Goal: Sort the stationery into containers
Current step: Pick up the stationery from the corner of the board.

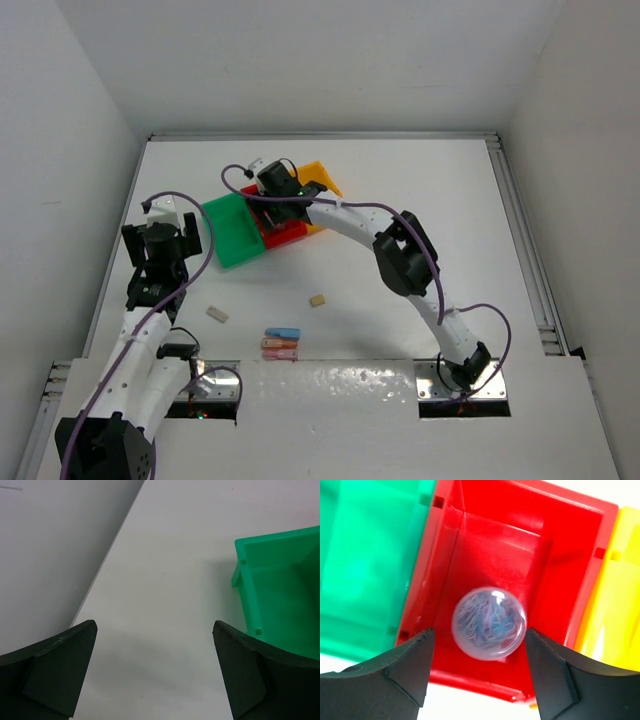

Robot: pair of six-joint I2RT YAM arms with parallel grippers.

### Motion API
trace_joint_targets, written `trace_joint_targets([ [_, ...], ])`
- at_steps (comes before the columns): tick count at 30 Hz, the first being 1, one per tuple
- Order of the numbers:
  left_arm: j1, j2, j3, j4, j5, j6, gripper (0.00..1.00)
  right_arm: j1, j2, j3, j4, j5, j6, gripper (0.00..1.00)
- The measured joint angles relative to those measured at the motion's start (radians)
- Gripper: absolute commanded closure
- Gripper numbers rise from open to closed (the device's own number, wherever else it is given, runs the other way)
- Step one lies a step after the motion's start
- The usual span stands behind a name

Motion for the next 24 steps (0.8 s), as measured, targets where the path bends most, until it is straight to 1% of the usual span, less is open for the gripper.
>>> trace_joint_targets([
  [3,0.0,0.0,0.0,0.011,0.001,0.003,0.0,0.0,-0.041,-0.006,-0.002,-0.018,-0.007,0.24],
  [5,0.0,0.0,0.0,0.014,0.008,0.011,0.0,0.0,-0.102,-0.029,-0.002,-0.029,-0.014,0.2],
  [6,0.0,-0.001,0.0,0.015,0.019,0.021,0.0,0.0,-0.146,-0.055,0.006,-0.035,-0.019,0.2],
  [9,0.0,-0.014,-0.003,0.018,0.072,0.088,0.01,0.0,-0.351,-0.212,0.034,-0.068,-0.055,0.2],
  [11,0.0,-0.043,-0.012,0.016,0.143,0.188,0.09,0.002,-0.492,-0.322,0.053,-0.091,-0.085,0.2],
  [12,0.0,-0.065,-0.015,0.0,0.195,0.247,0.18,0.003,-0.549,-0.37,0.062,-0.1,-0.103,0.2],
  [15,0.002,-0.153,-0.009,-0.148,0.435,0.549,0.19,0.023,-0.678,-0.507,0.071,-0.12,-0.151,0.21],
  [17,0.002,-0.178,0.019,-0.34,0.6,0.814,0.21,0.045,-0.706,-0.58,0.072,-0.134,-0.169,0.21],
  [18,0.002,-0.182,0.039,-0.441,0.674,0.932,0.26,0.056,-0.708,-0.618,0.069,-0.143,-0.175,0.22],
  [20,0.002,-0.126,0.087,-0.612,0.769,1.138,0.29,0.075,-0.707,-0.695,0.061,-0.158,-0.18,0.22],
  [22,0.002,-0.002,0.137,-0.76,0.813,1.311,0.3,0.088,-0.706,-0.76,0.04,-0.172,-0.18,0.22],
  [24,-0.001,0.13,0.177,-0.87,0.827,1.456,0.26,0.091,-0.707,-0.811,0.038,-0.176,-0.178,0.22],
])
